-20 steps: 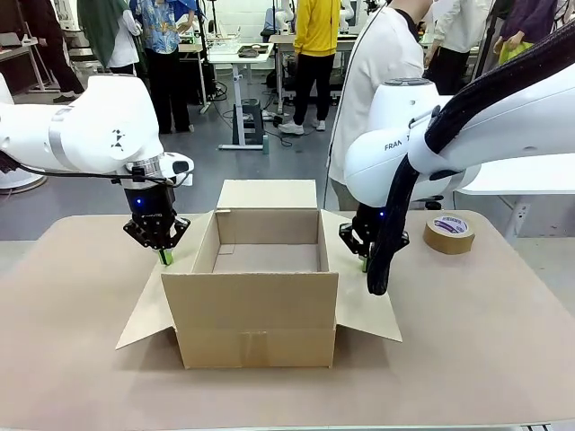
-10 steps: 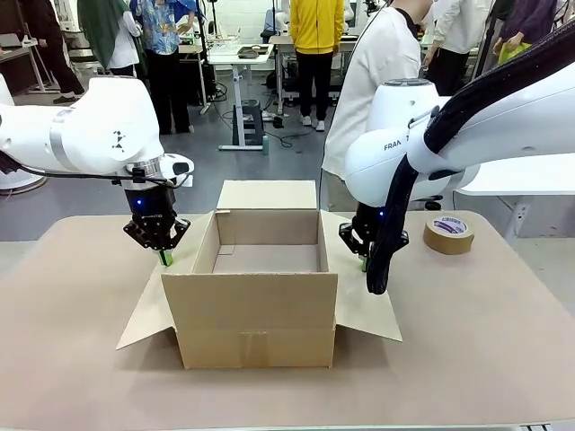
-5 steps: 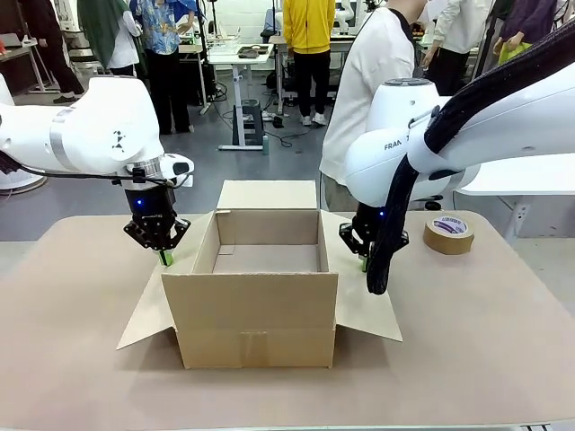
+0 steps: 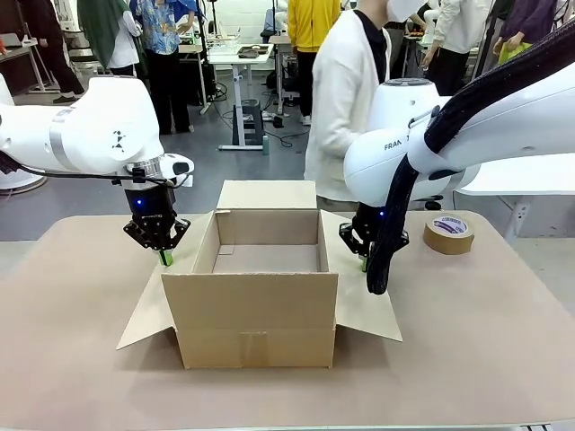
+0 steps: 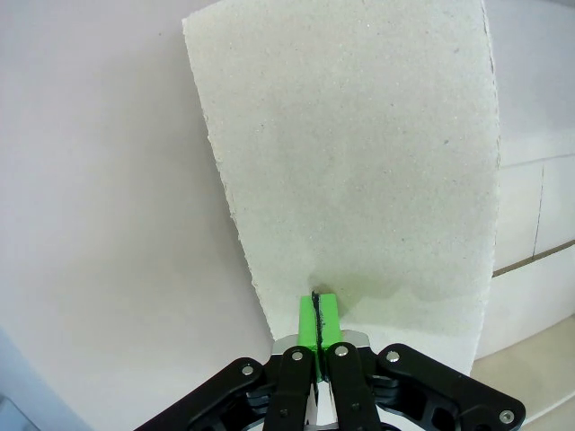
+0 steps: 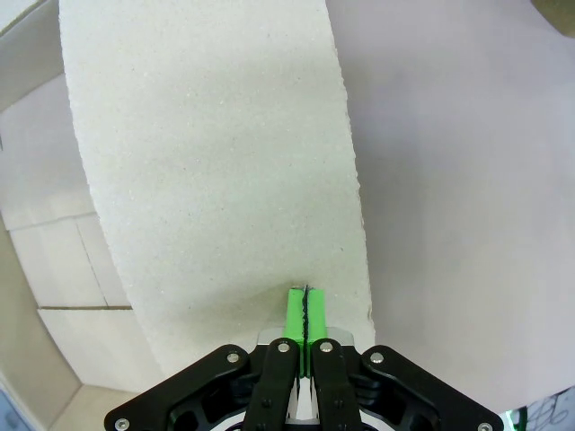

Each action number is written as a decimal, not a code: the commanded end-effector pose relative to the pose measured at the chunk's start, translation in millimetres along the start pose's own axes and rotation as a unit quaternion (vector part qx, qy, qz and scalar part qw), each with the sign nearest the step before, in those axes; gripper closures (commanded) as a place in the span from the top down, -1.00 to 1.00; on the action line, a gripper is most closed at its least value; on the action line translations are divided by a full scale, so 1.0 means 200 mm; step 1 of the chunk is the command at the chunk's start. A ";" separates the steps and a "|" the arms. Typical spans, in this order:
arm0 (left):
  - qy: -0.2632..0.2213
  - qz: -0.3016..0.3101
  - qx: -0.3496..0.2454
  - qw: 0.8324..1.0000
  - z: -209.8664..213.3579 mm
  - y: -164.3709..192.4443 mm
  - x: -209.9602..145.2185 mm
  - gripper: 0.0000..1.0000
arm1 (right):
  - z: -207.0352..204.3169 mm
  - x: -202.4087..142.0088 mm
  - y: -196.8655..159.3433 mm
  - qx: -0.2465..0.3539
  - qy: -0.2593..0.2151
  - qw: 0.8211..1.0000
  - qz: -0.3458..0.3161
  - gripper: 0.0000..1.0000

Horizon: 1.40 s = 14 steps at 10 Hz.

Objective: Wrap the clocks to prevent damage.
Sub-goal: Once the human has placed the objects inside and stepped back, release both hands from the side flaps of the Package Box.

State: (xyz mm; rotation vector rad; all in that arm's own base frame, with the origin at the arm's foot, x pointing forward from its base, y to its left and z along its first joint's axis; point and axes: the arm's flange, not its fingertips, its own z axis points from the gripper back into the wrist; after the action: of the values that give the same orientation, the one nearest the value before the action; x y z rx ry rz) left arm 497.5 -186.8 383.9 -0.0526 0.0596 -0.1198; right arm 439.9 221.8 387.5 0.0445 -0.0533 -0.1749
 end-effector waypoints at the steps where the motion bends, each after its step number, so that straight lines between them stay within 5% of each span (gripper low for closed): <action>1: 0.004 -0.002 0.002 1.000 0.00 0.00 -0.01 -0.99 | 0.00 0.00 0.00 0.001 -0.002 1.000 0.000 -0.98; 14: 0.004 -0.002 0.002 1.000 0.00 0.00 -0.01 -0.99 | 0.00 0.00 0.00 0.001 -0.002 1.000 0.000 -0.98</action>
State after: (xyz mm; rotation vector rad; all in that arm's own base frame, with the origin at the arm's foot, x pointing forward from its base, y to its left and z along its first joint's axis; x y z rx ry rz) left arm 497.5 -186.8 383.9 -0.0526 0.0597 -0.1198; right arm 439.9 221.8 387.5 0.0445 -0.0533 -0.1749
